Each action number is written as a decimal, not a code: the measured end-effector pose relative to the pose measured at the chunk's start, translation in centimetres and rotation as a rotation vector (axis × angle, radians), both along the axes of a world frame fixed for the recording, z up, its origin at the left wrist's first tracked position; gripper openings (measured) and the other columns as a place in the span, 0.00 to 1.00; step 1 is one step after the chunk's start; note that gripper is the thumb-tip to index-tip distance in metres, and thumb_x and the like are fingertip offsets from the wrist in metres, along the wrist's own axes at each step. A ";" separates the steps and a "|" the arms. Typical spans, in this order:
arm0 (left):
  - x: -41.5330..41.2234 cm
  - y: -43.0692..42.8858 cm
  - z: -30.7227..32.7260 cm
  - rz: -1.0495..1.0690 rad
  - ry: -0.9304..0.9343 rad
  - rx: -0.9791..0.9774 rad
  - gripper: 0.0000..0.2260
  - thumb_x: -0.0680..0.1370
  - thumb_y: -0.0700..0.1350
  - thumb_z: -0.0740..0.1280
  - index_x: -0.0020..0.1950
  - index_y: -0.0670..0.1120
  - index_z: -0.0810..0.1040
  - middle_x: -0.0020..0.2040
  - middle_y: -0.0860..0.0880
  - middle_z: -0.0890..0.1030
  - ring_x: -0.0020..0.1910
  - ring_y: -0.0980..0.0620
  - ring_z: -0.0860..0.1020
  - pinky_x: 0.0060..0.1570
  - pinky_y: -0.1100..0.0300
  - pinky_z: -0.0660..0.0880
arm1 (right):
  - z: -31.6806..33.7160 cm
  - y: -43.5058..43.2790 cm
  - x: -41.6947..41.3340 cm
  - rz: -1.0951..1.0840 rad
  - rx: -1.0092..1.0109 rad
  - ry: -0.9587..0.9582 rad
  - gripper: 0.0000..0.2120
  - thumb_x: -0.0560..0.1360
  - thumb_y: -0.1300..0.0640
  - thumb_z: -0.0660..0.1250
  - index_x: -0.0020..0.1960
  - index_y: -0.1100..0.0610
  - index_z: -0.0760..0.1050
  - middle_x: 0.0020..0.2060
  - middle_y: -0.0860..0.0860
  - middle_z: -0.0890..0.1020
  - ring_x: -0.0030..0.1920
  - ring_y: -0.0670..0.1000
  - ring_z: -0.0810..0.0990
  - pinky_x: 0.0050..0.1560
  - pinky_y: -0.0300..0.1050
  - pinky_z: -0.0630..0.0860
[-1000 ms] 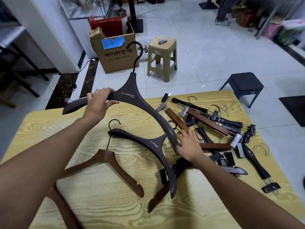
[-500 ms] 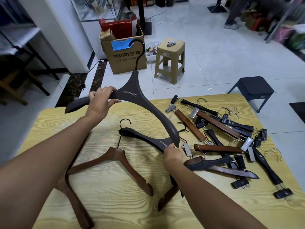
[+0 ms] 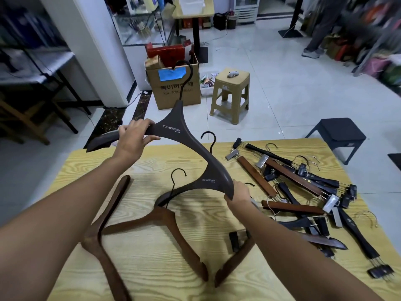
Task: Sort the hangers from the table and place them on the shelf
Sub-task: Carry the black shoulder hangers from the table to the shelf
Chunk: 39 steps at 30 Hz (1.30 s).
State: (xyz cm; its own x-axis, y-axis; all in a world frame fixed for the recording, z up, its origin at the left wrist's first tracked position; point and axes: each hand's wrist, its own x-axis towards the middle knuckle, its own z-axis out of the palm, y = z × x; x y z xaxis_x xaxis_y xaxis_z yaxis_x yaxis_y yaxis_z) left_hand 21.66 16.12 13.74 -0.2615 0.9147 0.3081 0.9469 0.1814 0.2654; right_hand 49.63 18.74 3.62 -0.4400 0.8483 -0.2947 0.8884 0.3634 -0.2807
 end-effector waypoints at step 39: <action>0.0 -10.6 5.4 0.312 0.091 -0.011 0.16 0.75 0.52 0.66 0.59 0.46 0.74 0.53 0.50 0.78 0.55 0.48 0.71 0.53 0.57 0.57 | -0.6 5.1 0.2 -0.027 0.099 -0.229 0.19 0.80 0.54 0.58 0.68 0.61 0.61 0.59 0.56 0.76 0.57 0.54 0.78 0.40 0.44 0.72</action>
